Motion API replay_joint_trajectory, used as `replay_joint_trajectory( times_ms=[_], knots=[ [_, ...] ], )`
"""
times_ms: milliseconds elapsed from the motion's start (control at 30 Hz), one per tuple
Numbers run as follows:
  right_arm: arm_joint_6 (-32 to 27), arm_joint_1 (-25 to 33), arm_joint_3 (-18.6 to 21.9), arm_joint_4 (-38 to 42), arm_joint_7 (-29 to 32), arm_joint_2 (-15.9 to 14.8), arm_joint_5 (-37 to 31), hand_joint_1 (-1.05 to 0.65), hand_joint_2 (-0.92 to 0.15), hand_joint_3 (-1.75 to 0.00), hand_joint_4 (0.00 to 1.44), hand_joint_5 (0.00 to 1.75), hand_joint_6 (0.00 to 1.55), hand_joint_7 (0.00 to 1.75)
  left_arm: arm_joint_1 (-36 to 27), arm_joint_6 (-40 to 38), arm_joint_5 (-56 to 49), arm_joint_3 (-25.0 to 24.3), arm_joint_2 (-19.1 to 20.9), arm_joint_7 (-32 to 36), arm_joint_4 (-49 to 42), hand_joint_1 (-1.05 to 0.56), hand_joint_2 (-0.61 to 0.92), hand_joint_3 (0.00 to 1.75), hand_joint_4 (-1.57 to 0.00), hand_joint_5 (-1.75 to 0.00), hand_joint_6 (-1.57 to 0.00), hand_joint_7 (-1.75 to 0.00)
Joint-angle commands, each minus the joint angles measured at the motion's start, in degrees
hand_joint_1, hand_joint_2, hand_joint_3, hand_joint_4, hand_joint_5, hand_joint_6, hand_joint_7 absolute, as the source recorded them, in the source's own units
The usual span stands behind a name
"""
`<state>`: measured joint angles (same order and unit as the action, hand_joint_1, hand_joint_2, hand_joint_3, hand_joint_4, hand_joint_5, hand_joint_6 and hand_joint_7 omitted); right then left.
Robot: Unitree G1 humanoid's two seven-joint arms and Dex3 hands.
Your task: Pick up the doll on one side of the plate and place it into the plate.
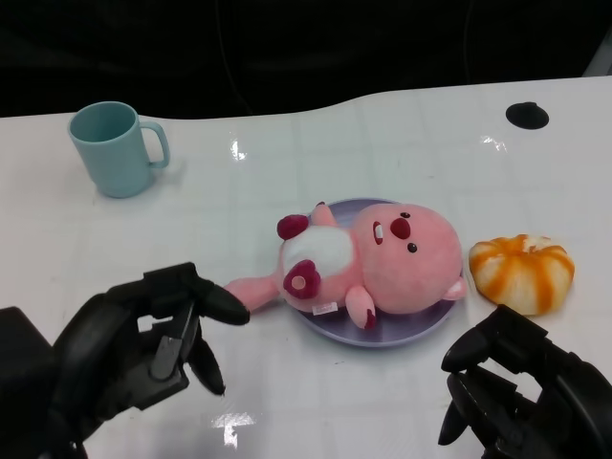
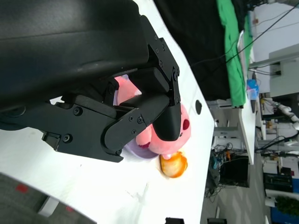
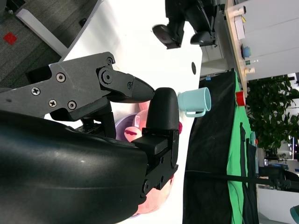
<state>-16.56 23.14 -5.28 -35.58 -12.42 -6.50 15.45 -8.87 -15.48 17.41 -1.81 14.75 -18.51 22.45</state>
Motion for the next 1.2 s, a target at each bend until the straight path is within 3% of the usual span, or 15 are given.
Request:
replay_joint_trajectory(
  times_ms=[33,267,600,1200],
  knots=[
    [0.0,-0.1,0.5,-0.3,0.1,-0.3,0.6,-0.34,-0.92,-0.60,0.53,1.75,0.41,1.63,-1.8,-3.1,0.0,-0.7,0.2,1.5,2.6,-0.07,0.48,1.32,-0.84,-1.73,-0.82,-1.48],
    [-0.1,-0.3,1.3,0.0,-0.2,-0.7,1.3,-0.34,-0.92,-0.60,0.52,1.74,0.41,1.62,-3.7,-7.9,0.9,-0.7,0.1,1.7,4.1,-0.04,0.46,1.40,-0.88,-1.75,-0.81,-1.63],
    [1.1,-0.1,1.6,0.6,0.4,-0.3,0.2,-0.33,-0.92,-0.60,0.53,1.74,0.41,1.62,-3.9,-8.4,1.0,-1.1,0.2,0.7,1.0,-0.06,0.52,1.30,-0.88,-1.75,-0.73,-1.73],
    [5.8,0.5,1.6,4.0,-0.1,0.3,-0.7,-0.31,-0.90,-0.62,0.55,1.75,0.41,1.65,-3.2,-5.1,0.6,-0.6,-0.4,-1.4,-4.7,-0.04,0.48,1.35,-0.88,-1.75,-0.73,-1.73]
  ],
)
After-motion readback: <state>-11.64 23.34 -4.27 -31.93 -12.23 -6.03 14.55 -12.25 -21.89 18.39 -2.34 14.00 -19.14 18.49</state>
